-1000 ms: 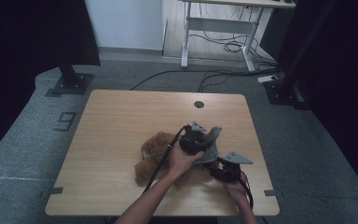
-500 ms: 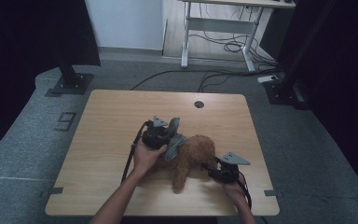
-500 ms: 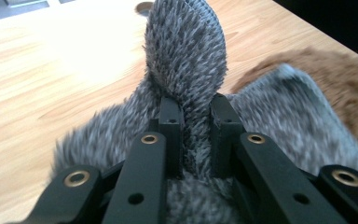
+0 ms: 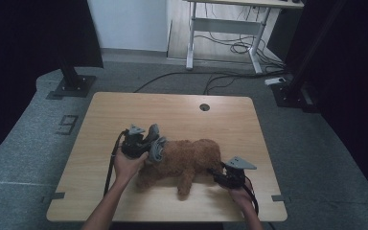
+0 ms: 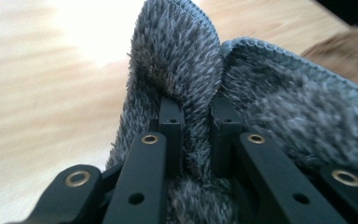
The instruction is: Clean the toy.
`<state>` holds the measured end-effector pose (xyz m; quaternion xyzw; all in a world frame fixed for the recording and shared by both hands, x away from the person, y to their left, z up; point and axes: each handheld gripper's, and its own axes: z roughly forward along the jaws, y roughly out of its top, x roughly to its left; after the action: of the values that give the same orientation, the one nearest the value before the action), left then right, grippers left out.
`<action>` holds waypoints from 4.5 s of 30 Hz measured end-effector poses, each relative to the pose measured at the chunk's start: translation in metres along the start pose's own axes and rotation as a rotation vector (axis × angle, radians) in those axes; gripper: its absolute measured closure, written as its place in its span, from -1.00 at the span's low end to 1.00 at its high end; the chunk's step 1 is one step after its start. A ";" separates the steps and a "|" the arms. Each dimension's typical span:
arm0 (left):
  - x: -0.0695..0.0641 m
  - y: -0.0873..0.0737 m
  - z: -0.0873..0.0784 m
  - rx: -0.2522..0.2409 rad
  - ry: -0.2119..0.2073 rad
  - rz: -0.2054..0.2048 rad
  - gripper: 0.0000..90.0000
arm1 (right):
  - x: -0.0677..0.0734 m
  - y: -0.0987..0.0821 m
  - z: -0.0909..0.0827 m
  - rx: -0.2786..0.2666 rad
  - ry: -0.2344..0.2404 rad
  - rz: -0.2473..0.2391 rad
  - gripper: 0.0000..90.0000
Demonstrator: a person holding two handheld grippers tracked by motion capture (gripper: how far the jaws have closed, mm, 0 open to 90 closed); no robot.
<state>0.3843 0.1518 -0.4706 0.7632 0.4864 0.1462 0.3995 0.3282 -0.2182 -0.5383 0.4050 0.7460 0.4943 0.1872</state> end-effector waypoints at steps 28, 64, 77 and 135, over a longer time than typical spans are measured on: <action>0.018 0.009 0.014 -0.122 -0.121 -0.121 0.75 | -0.002 0.011 0.027 -0.037 -0.114 -0.087 0.25; -0.054 0.001 0.019 -0.066 -0.226 0.071 0.73 | -0.023 0.022 -0.020 -0.099 0.039 0.101 -0.65; -0.067 -0.021 0.005 -0.111 -0.253 0.087 0.74 | -0.013 0.024 0.019 0.099 0.075 0.107 -0.59; -0.030 0.016 -0.019 -0.072 -0.086 0.031 0.74 | 0.008 0.010 0.012 0.021 -0.011 0.013 -0.16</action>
<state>0.3681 0.1311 -0.4418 0.7614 0.4513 0.1369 0.4449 0.3356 -0.2025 -0.5337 0.4143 0.7476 0.4855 0.1837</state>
